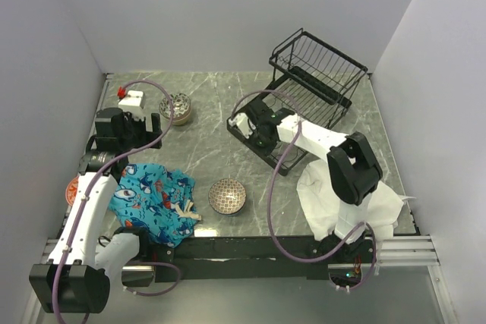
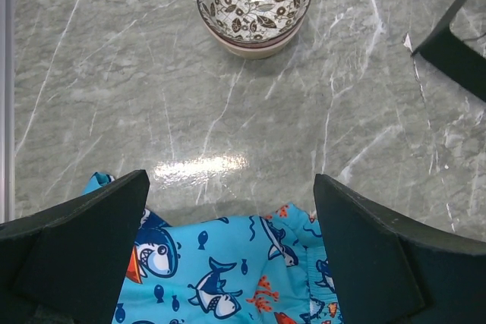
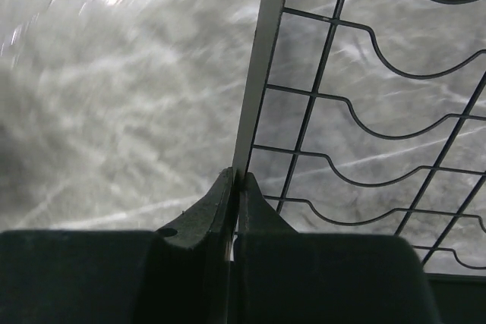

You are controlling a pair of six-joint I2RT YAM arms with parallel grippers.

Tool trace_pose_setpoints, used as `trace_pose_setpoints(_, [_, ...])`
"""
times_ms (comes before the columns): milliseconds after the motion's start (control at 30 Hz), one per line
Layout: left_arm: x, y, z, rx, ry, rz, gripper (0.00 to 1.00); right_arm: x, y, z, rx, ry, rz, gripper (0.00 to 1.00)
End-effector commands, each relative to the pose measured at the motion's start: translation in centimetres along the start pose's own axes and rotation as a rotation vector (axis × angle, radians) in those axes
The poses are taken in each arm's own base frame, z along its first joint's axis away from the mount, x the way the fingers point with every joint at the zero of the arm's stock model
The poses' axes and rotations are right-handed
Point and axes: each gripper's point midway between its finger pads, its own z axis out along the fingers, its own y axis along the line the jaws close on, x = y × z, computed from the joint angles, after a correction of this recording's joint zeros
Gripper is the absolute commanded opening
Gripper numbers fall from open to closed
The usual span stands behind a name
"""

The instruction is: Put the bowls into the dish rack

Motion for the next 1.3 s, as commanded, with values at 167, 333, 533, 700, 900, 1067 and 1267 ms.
trace_pose_setpoints(167, [-0.7, 0.3, -0.1, -0.009, -0.047, 0.027, 0.97, 6.5, 2.4, -1.7, -0.148, 0.116, -0.616, 0.00])
trace_pose_setpoints(333, [-0.5, 0.1, 0.1, 0.001, -0.042, 0.017, 0.97, 7.7, 1.9, -2.9, -0.154, 0.141, -0.776, 0.00])
trace_pose_setpoints(533, [-0.4, 0.2, 0.2, -0.001, -0.042, 0.018, 0.97, 8.7, 1.7, -3.3, -0.186, 0.185, -0.864, 0.00])
trace_pose_setpoints(700, [-0.1, 0.1, 0.4, 0.004, -0.039, 0.012, 0.97, 8.9, -0.2, -2.7, -0.135, 0.213, -0.888, 0.00])
trace_pose_setpoints(900, [0.0, 0.0, 0.7, 0.011, -0.041, 0.003, 0.97, 8.0, -2.9, -2.4, -0.104, 0.253, -0.800, 0.00])
trace_pose_setpoints(1067, [0.0, -0.1, 0.9, 0.019, -0.041, -0.005, 0.97, 7.9, -5.1, -2.3, -0.082, 0.265, -0.737, 0.00])
trace_pose_setpoints(1267, [0.2, 0.0, 1.0, 0.020, -0.040, -0.010, 0.97, 8.0, -7.5, -1.7, -0.068, 0.283, -0.654, 0.00])
